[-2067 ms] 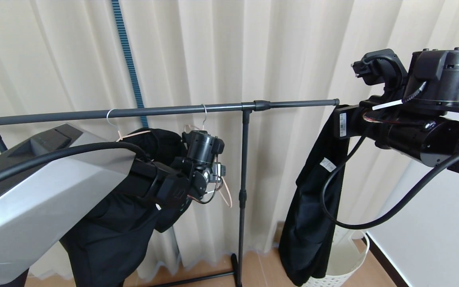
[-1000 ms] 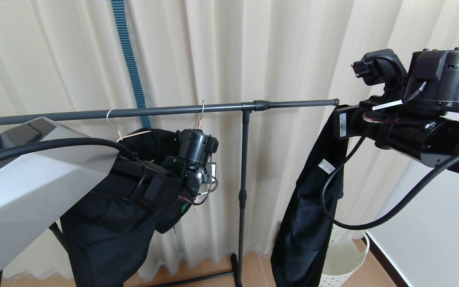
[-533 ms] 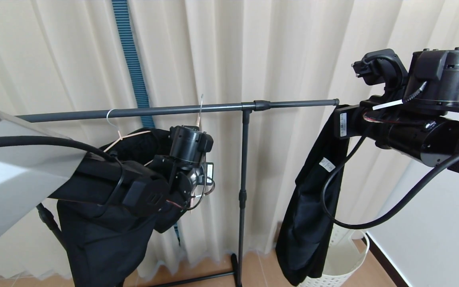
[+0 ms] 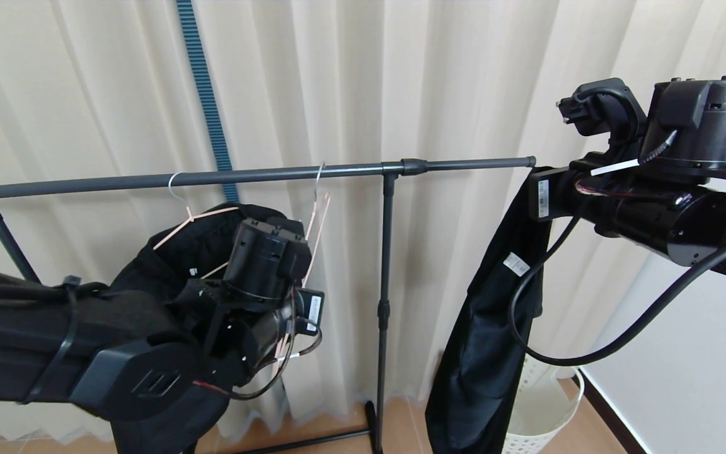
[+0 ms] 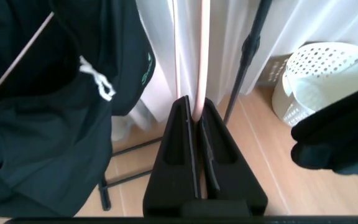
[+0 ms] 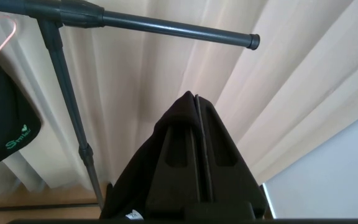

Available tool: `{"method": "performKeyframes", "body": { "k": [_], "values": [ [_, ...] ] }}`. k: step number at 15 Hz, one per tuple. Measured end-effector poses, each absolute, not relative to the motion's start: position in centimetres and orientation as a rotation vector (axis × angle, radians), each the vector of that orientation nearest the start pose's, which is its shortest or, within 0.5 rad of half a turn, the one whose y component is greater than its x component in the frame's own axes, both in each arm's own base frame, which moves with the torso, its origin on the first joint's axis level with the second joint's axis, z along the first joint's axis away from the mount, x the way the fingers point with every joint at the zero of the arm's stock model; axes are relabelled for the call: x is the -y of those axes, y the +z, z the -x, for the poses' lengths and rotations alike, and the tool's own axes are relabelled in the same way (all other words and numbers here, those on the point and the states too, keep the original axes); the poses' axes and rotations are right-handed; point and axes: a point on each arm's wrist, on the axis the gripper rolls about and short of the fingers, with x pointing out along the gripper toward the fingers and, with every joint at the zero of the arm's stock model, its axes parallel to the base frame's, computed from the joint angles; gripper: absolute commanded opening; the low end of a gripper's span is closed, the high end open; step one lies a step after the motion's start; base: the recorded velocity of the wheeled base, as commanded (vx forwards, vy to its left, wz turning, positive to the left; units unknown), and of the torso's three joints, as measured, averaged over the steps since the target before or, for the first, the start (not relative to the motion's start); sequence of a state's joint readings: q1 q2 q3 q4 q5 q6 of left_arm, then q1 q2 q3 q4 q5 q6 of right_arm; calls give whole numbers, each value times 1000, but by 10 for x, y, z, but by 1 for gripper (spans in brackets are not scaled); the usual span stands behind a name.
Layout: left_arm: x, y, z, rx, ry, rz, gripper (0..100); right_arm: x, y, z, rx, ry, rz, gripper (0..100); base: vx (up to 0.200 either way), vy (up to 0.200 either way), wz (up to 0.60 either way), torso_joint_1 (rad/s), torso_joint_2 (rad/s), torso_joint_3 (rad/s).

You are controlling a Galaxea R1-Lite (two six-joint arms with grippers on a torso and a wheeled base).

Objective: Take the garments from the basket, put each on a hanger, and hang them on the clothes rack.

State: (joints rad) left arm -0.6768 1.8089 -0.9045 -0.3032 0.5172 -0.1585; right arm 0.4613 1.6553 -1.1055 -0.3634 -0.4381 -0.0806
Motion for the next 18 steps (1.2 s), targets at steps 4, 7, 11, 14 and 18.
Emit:
{"method": "performKeyframes", "body": {
  "k": [4,7,11,14,18],
  "values": [
    [169,146,-225,-493,-185,-219,0,-131,251,-285,-175,30,165,0,0,0,0,0,0,0],
    [156,140,-211,-475,-276,-210,0,-131,249,-285,-179,31,168,0,0,0,0,0,0,0],
    [136,126,-206,-441,-442,-212,0,-133,245,-287,-190,35,174,0,0,0,0,0,0,0],
    [128,120,-200,-394,-527,-202,0,-136,240,-292,-205,36,182,0,0,0,0,0,0,0],
    [121,109,-191,-386,-668,-185,0,-138,236,-299,-214,32,186,0,0,0,0,0,0,0]
  ]
}}
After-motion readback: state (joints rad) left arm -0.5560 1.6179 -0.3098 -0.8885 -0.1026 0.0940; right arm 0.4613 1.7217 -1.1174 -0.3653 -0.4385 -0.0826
